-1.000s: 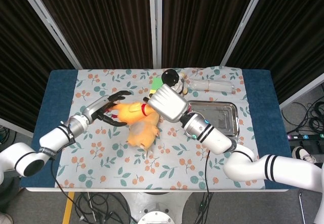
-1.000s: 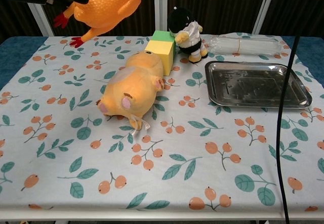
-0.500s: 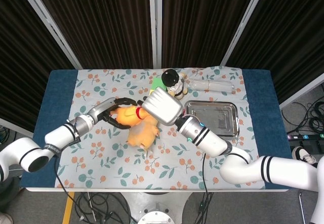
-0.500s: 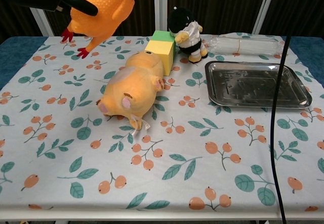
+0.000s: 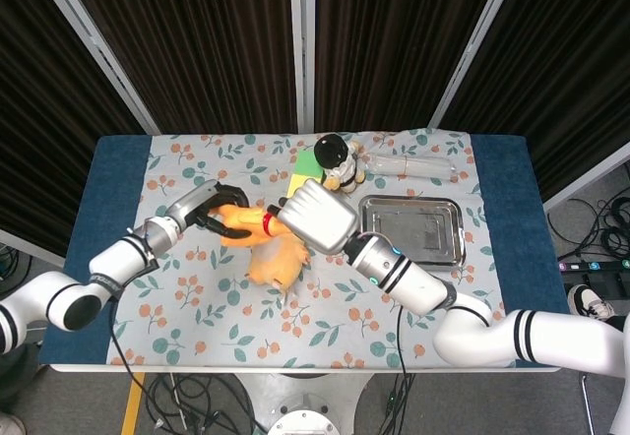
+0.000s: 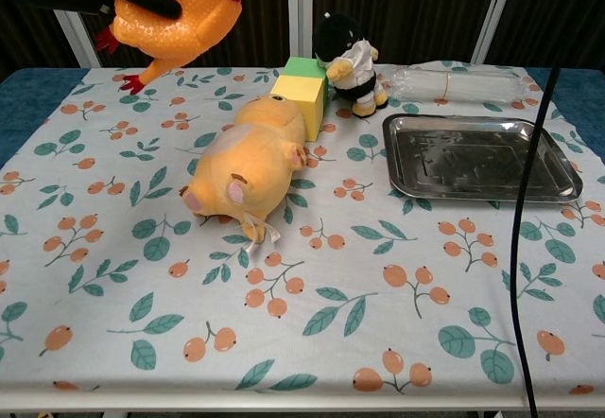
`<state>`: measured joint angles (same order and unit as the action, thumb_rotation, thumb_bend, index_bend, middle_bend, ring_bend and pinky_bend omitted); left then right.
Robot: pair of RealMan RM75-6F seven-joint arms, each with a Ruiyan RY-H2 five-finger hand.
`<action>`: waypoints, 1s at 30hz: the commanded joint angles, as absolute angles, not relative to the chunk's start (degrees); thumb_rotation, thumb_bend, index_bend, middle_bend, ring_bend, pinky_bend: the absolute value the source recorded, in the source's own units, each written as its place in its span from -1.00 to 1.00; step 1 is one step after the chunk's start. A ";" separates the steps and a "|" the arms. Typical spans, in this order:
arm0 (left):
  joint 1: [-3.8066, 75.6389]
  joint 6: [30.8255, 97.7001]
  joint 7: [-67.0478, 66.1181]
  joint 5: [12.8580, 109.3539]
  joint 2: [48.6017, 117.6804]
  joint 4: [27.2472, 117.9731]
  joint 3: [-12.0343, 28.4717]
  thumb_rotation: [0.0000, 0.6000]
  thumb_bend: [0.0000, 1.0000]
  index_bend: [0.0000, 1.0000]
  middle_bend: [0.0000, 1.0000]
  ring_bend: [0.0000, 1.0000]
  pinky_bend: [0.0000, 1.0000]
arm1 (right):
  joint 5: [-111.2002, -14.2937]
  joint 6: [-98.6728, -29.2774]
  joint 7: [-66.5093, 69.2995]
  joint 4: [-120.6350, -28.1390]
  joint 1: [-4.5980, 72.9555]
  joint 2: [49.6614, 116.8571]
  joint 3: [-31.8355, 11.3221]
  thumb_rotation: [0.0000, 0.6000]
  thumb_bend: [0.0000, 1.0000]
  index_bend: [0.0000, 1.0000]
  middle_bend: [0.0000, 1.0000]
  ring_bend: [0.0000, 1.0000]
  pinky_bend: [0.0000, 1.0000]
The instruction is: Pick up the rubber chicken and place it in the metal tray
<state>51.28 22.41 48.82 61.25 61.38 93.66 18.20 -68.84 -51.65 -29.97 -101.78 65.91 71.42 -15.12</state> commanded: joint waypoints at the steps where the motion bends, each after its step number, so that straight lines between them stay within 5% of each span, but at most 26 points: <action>1: 51.81 23.04 46.47 58.31 61.57 93.89 17.47 1.00 0.50 0.75 1.00 0.87 0.82 | -69.29 -51.54 -29.60 -101.87 65.72 71.23 -14.90 1.00 -0.26 0.88 0.62 0.53 1.00; 7: 51.16 24.29 44.38 55.50 61.54 94.70 17.75 1.00 0.54 0.79 1.00 0.93 0.87 | -69.71 -51.75 -28.83 -101.03 65.33 71.30 -14.84 1.00 -0.26 0.88 0.62 0.53 1.00; 9: 50.34 25.69 44.07 55.23 61.48 95.32 18.16 1.00 0.45 0.63 0.92 0.81 0.83 | -69.39 -52.04 -28.48 -100.46 65.11 71.52 -14.99 1.00 -0.26 0.88 0.62 0.53 1.00; 13: 48.27 27.63 43.83 56.76 61.00 97.31 18.98 1.00 -0.13 -0.29 0.15 0.00 0.15 | -68.58 -52.23 -27.70 -98.17 64.95 72.15 -15.38 1.00 -0.26 0.88 0.62 0.53 1.00; 15: 47.35 27.23 44.89 57.95 60.58 97.91 19.81 1.00 -0.37 -0.52 -0.33 -0.43 -0.20 | -68.39 -52.05 -27.29 -97.16 65.04 72.52 -15.53 1.00 -0.26 0.88 0.62 0.53 1.00; 17: 46.43 27.09 46.38 59.11 60.54 97.99 20.87 1.00 -0.49 -0.60 -0.60 -0.67 -0.39 | -68.49 -51.95 -27.12 -96.25 65.18 72.94 -15.59 1.00 -0.26 0.88 0.62 0.53 1.00; 22: 44.62 27.20 49.37 62.60 61.16 97.40 22.73 1.00 -0.59 -0.66 -0.89 -0.83 -0.53 | -68.82 -51.79 -26.80 -94.82 65.62 73.82 -15.92 1.00 -0.25 0.89 0.62 0.53 1.00; 30: 44.12 24.34 52.95 67.30 61.63 96.58 24.16 1.00 -0.59 -0.67 -0.90 -0.84 -0.54 | -68.37 -51.11 -27.19 -94.17 66.22 74.22 -16.22 1.00 -0.26 0.89 0.62 0.53 1.00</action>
